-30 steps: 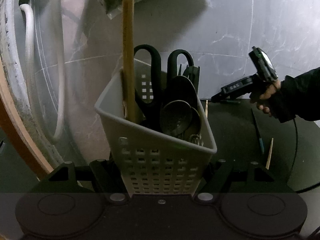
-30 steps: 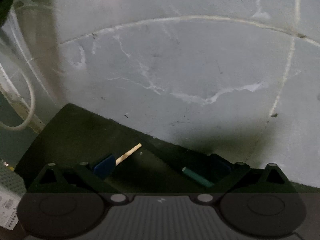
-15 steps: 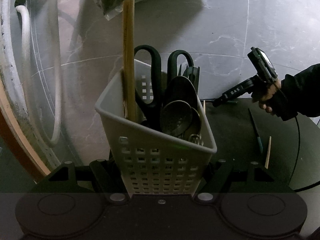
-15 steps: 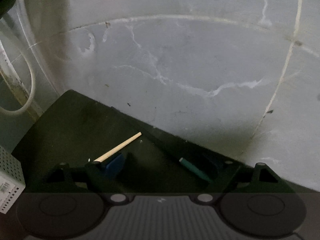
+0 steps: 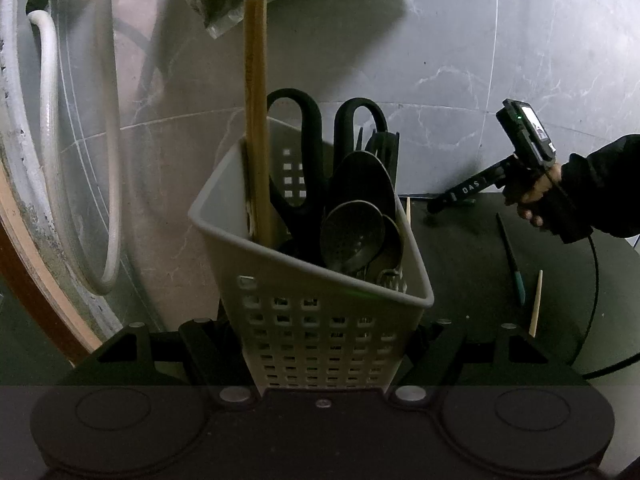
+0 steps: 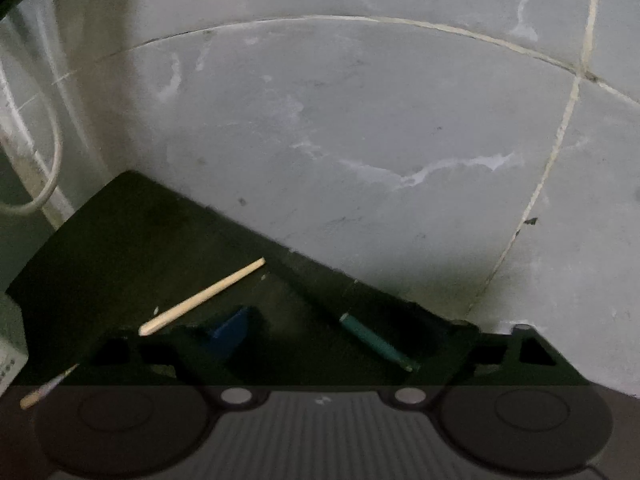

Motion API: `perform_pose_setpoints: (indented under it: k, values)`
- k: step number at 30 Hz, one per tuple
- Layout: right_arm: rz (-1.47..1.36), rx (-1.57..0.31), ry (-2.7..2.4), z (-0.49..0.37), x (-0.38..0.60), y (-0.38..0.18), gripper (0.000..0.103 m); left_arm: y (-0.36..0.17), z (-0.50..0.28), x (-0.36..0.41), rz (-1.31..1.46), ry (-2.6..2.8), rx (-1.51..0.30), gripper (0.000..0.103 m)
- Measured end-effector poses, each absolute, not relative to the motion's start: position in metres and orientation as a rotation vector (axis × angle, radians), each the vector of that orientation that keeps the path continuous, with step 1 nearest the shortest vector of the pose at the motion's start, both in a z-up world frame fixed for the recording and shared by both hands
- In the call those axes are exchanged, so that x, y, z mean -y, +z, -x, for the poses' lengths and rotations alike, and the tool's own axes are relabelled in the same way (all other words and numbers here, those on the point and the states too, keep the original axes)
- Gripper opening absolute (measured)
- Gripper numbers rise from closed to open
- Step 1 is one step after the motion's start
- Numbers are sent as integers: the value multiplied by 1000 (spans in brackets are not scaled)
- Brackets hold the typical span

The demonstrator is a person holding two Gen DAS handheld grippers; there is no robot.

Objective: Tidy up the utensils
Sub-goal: 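Lower the right gripper toward the dark teal-tipped stick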

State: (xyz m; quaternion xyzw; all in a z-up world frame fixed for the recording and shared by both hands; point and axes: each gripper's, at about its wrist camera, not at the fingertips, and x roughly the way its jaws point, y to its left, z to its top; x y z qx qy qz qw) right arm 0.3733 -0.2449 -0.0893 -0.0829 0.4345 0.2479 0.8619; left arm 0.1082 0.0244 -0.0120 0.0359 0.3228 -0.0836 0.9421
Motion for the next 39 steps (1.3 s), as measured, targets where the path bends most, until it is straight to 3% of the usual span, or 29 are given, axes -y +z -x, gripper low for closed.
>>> perform_pose_setpoints:
  k: [2,5,8,13,25,28,39]
  values:
    - [209,-926,554,-370,243,-86,70,-12,-108,-24,-73,-170,-658,76]
    - [267,-950,627,-361,236,-79,37,-13,-109,-24,-71,-166,-657,76]
    - [316,-951,651,-361,229,-76,34,-13,-108,-23,-73,-163,-659,76]
    - [292,-941,609,-367,218,-79,15,-12,-108,-22,-77,-160,-661,76]
    - [162,-1031,343,-371,267,-73,17,-13,-108,-24,-71,-157,-658,76]
    - [150,-1025,278,-371,288,-69,0,-13,-108,-24,-72,-156,-659,76]
    - [40,-1030,271,-342,338,-69,0,-12,-109,-25,-78,-165,-659,76]
